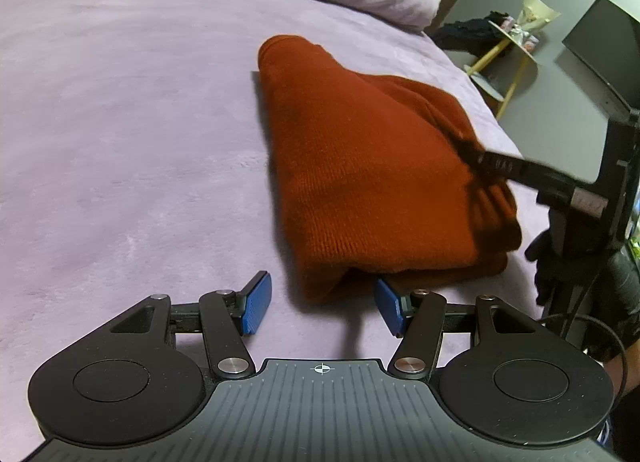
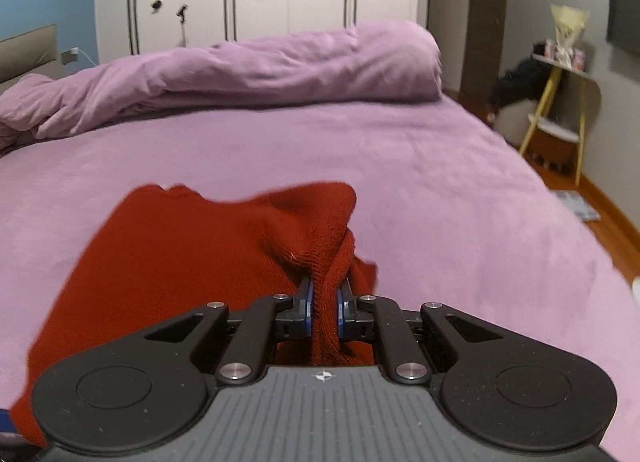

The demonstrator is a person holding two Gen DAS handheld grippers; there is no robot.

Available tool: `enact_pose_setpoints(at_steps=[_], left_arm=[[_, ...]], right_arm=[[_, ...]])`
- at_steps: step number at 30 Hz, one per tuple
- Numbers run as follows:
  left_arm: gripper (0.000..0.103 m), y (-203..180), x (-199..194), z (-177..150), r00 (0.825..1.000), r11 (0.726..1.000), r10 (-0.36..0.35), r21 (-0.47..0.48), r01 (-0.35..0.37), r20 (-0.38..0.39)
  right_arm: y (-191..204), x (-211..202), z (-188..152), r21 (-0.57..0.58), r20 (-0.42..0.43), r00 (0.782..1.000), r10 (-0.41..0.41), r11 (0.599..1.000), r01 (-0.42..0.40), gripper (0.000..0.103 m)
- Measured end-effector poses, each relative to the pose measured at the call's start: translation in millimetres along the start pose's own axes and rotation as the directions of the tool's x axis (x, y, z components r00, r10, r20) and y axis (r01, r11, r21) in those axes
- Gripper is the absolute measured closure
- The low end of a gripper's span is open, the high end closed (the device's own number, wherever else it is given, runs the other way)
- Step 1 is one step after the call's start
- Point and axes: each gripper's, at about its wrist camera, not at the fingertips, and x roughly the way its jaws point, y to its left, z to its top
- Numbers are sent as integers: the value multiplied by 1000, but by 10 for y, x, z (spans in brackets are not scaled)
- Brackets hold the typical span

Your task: Fold small clothes

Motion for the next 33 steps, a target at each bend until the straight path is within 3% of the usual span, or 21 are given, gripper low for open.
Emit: enact_pose_setpoints(at_steps=[2, 4, 7, 9, 13, 17, 22, 24, 27, 29, 32, 33], left_arm=[[41, 33, 7, 11, 1000, 1000, -7, -13, 7, -11], [41, 86, -41, 16, 1000, 999, -25, -36, 25, -5], [41, 134, -104, 16, 998, 997, -56, -57, 56, 8], [41, 124, -95, 1, 998, 997, -54, -57, 54, 10], [41, 40, -38, -22, 999, 997, -48, -57, 47, -5], [41, -58, -38, -15, 1000, 999, -31, -15, 31, -4], [40, -2, -140, 5, 1000, 999, -24, -40, 24, 11], [40, 36, -180, 20, 999, 998, -37, -55, 38, 15], [39, 91, -220, 39, 998, 995, -54, -82, 55, 18], [38, 136, -228, 53, 998, 993, -63, -102, 64, 15], [37, 187, -222, 84, 997, 987, -76, -140, 76, 7], [37, 198, -224, 98, 996, 985, -83, -149, 84, 7]], right_arm=[[-72, 46, -50, 23, -24, 1000, 7, 1000, -7, 90], [-206, -42, -62, 100, -19, 1000, 13, 995, -11, 77], [-493, -321, -155, 259, -17, 997, 79, 963, -72, 74], [-679, -495, -283, 376, -12, 986, 169, 914, -152, 69], [-845, -611, -584, 540, -34, 939, 341, 797, -270, 61], [-748, -623, -689, 536, -30, 946, 323, 804, -257, 61], [-771, -647, -608, 547, -27, 955, 297, 804, -234, 67], [-791, -672, -595, 560, -28, 951, 308, 793, -240, 66], [-787, -585, -665, 583, -96, 938, 333, 783, -219, 63], [-815, -531, -742, 636, -92, 923, 374, 735, -235, 61], [-870, -480, -793, 706, 2, 911, 413, 644, -294, 61], [-882, -441, -801, 727, 23, 905, 425, 614, -306, 66]])
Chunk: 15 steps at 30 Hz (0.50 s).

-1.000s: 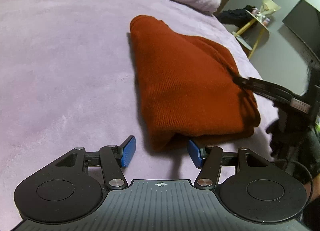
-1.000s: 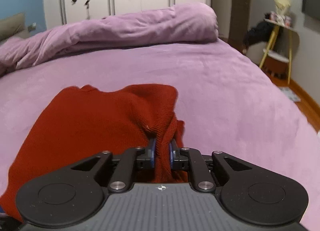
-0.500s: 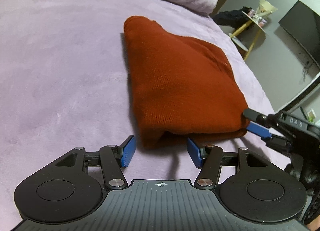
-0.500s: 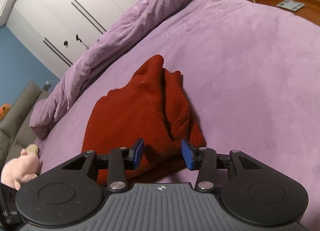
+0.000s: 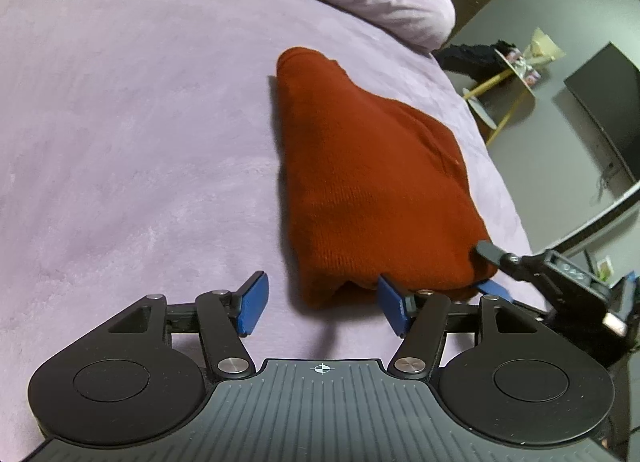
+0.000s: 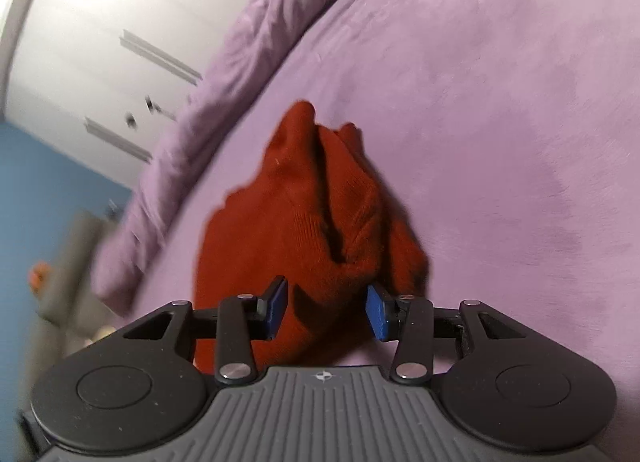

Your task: Fold small clothes

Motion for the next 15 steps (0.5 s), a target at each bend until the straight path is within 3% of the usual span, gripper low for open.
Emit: enact_pose_setpoints(at_steps=[1, 4, 5, 6, 8, 9, 11, 12, 15], left_arm=[[37, 5, -7, 21, 1000, 1000, -10, -9, 10, 2], [34, 18, -24, 87, 1000, 999, -27, -20, 27, 14], [34, 20, -28, 119, 999, 999, -28, -22, 28, 22], [33, 21, -25, 150, 999, 999, -28, -22, 29, 28], [32, 21, 4, 220, 999, 999, -37, -25, 38, 38], [31, 19, 32, 253, 998, 998, -47, -27, 48, 43], [29, 20, 119, 312, 997, 997, -67, -33, 69, 40], [29, 23, 167, 337, 997, 997, -72, -38, 73, 31], [28, 86, 311, 422, 995, 992, -96, -78, 95, -1]], right_arm=[[-9, 38, 12, 13, 4, 1000, 4, 1000, -4, 84], [134, 97, 2, -92, 23, 994, -104, 990, 106, 87], [180, 56, -8, -101, 37, 996, -82, 991, 85, 87], [150, 4, 1, -57, 40, 999, 1, 998, 1, 87], [-50, -79, 37, 76, 68, 982, 173, 981, -178, 87], [-119, -82, 54, 97, 74, 985, 158, 982, -165, 87], [-174, 24, 75, 23, 21, 999, -32, 999, 31, 87], [-183, 96, 69, -22, -9, 996, -88, 996, 88, 87], [-44, 61, 151, -142, -42, 996, -77, 987, 70, 80]])
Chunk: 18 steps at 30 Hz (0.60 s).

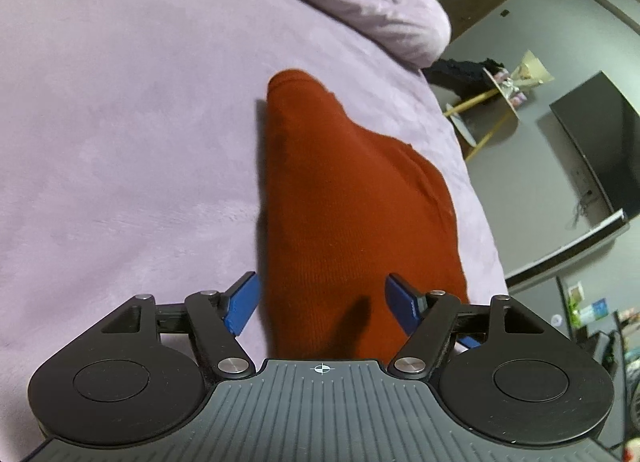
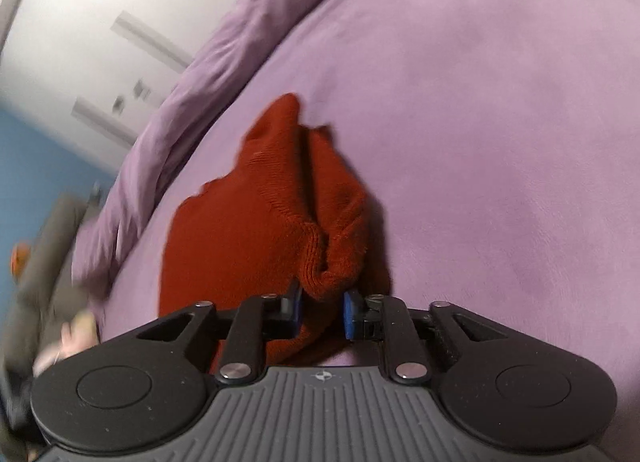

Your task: Fold small clothes

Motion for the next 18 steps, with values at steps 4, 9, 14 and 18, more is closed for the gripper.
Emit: enact_pose_setpoints(at_steps=[4, 9, 14, 18], left_arm=[[23, 118, 153, 145, 999, 997, -52, -49, 52, -1], [23, 189, 503, 247, 996, 993, -75, -95, 70, -48], [22, 186, 738, 315, 994, 992, -88, -96, 82, -61], [44, 205, 786, 333, 995, 988, -85, -132, 78, -51]], right_arm=[[-77, -189, 218, -49, 34, 999, -23, 998, 24, 35], [-249, 118, 530, -12, -76, 991, 107, 994, -108, 24], [-297, 528, 676, 62, -132, 973, 189, 981, -182, 44], [-243, 689, 620, 82, -132, 972, 197, 979, -187, 69]])
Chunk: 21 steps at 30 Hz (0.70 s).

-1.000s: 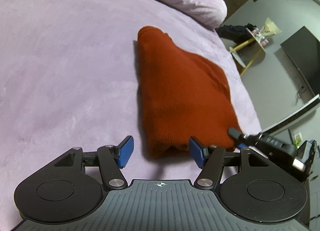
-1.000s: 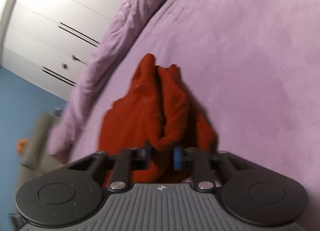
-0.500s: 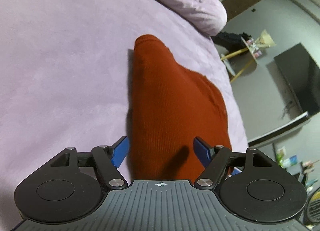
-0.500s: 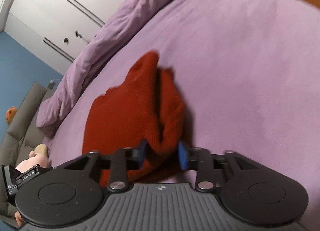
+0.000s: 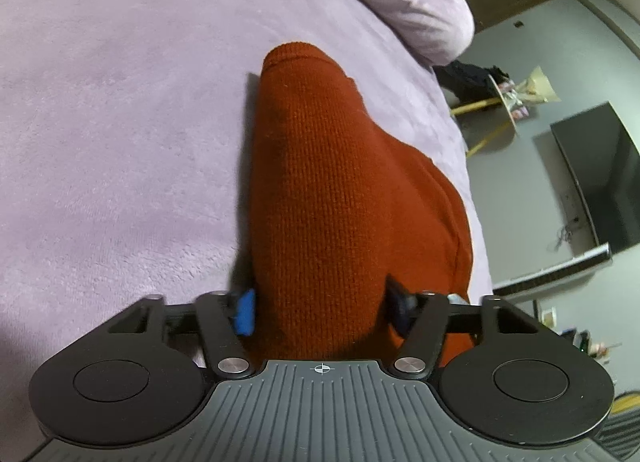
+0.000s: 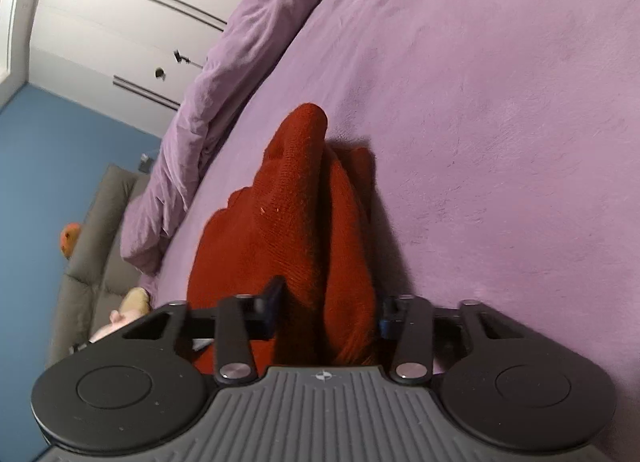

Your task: Fold small clothes

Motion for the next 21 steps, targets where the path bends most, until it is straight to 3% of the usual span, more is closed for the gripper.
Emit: enact_pose_setpoints(at_steps=[3, 8, 11, 14, 16, 18, 20, 21], left_arm=[[52, -19, -106, 26, 999, 1000, -30, 2, 30, 19], [54, -109, -569, 36, 997, 996, -60, 64, 56, 56], [53, -57, -999, -84, 997, 991, 13, 129, -22, 71], [48, 130, -1337, -287, 984, 967, 163, 186, -174, 74], [44, 279, -1464, -388, 963, 946, 260, 178, -270, 74], [43, 323, -1623, -423, 956, 942, 268, 175, -285, 115], [44, 220, -1750, -402, 940, 933, 286, 168, -317, 185], [45, 147, -1783, -377, 926, 924, 299, 171, -341, 230]], right_arm=[[18, 28, -58, 39, 19, 1000, 24, 999, -24, 74], [159, 41, -175, 109, 6, 991, 131, 985, -131, 75], [374, 179, -410, 92, -78, 984, 163, 984, -156, 75], [579, 306, -785, 50, -178, 970, 168, 986, -161, 74], [711, 324, -1008, -5, -197, 973, 117, 993, -121, 62], [813, 265, -1117, -20, -167, 986, 23, 999, -27, 56], [992, 97, -1149, -85, -67, 994, -88, 993, 83, 56], [1136, -5, -1164, -133, 18, 988, -155, 979, 156, 56]])
